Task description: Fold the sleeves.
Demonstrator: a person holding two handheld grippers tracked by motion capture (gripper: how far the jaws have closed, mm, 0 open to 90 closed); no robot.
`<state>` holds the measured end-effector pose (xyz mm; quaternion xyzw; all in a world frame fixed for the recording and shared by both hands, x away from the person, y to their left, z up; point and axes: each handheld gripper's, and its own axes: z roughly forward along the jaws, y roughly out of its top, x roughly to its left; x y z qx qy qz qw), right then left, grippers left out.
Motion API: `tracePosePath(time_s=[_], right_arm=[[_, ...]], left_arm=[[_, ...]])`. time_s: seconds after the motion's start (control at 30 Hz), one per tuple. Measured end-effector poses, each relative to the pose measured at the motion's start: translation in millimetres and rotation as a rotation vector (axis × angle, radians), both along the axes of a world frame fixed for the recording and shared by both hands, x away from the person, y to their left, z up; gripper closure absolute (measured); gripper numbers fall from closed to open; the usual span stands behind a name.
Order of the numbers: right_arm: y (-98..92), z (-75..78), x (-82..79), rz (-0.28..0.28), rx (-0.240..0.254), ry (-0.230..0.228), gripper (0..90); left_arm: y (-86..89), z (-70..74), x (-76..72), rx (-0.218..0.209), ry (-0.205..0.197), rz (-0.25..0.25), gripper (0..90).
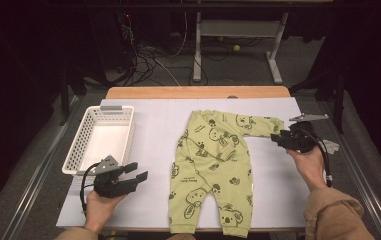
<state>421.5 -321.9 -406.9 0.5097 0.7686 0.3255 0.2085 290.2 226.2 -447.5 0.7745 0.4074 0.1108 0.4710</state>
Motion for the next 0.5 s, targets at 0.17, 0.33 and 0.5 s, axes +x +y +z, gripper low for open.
tracePosePath(time_s=[0.17,0.33,0.5], right_arm=[[-0.2,-4.4,21.9,-0.038,-0.026,0.06,60.2],[1.2,-7.9,39.9,-0.072,-0.059,0.104,61.2],[-1.1,-18.8,51.2,-0.111,-0.07,0.137,61.3]], left_arm=[[4.3,-1.6,-6.4,-0.015,-0.016,0.01,40.3],[6.2,-4.3,-11.1,-0.027,0.004,0.008,40.3],[8.0,-8.7,-13.7,-0.021,0.013,0.014,40.3]])
